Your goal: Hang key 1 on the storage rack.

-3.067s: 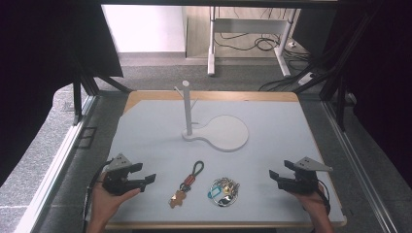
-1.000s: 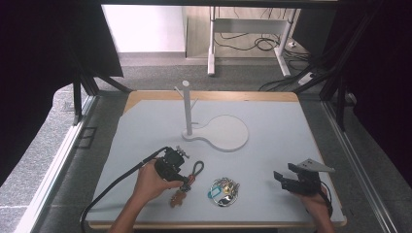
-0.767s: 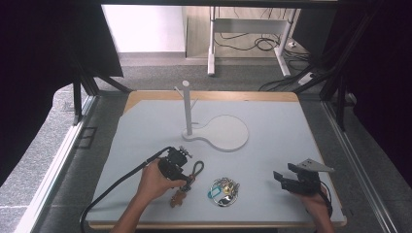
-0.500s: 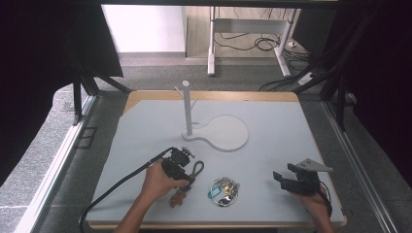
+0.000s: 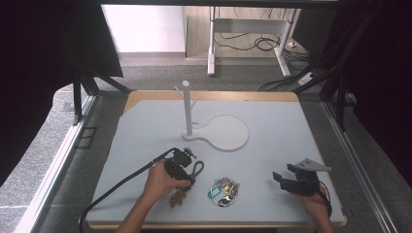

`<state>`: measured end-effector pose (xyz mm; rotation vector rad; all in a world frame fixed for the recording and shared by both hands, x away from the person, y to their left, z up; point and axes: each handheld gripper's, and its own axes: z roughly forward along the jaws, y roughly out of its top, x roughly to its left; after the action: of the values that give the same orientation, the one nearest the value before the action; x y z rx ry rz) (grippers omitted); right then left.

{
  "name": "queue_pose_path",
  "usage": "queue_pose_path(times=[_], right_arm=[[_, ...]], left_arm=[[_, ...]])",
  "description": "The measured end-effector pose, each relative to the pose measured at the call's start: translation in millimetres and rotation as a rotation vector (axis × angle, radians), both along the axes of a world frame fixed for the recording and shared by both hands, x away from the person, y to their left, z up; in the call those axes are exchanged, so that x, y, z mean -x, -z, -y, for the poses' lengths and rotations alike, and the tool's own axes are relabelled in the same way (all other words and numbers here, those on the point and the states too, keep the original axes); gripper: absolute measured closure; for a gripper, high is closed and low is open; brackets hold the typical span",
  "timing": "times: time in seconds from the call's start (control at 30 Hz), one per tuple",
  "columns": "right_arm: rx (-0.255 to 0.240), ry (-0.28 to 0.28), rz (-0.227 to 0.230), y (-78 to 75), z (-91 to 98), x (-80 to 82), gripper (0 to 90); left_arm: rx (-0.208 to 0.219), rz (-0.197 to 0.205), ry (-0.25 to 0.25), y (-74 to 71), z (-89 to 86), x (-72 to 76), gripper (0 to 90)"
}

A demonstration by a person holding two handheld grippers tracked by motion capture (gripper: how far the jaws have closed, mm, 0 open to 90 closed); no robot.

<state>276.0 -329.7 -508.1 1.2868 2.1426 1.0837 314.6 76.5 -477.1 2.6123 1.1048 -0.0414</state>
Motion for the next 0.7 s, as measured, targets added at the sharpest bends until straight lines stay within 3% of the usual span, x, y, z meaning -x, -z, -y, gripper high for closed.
queue_pose_path(times=[0.1, 0.17, 0.23, 0.3, 0.7], right_arm=[[0.001, -0.002, -0.002, 0.1, -0.5, -0.2, 28.9], [0.001, -0.001, -0.001, 0.1, -0.3, 0.0, 28.9], [0.001, -0.001, 0.001, 0.0, 0.1, 0.2, 28.9], [-0.001, 0.004, 0.0, -0.6, 1.2, 0.7, 28.9], [0.0, 0.017, 0.015, -3.3, 2.1, 1.3, 29.2]], left_arm=[[-0.016, 0.009, 0.014, -3.3, 7.2, 0.6, 48.0], [-0.006, -0.003, 0.017, -3.3, 9.8, -1.7, 47.9], [-0.043, -0.004, 0.02, -0.2, 12.0, -3.7, 48.0], [-0.05, -0.009, 0.017, 1.8, 13.2, -4.1, 48.3], [-0.086, 0.047, 0.017, 3.8, 15.4, -0.3, 62.9]])
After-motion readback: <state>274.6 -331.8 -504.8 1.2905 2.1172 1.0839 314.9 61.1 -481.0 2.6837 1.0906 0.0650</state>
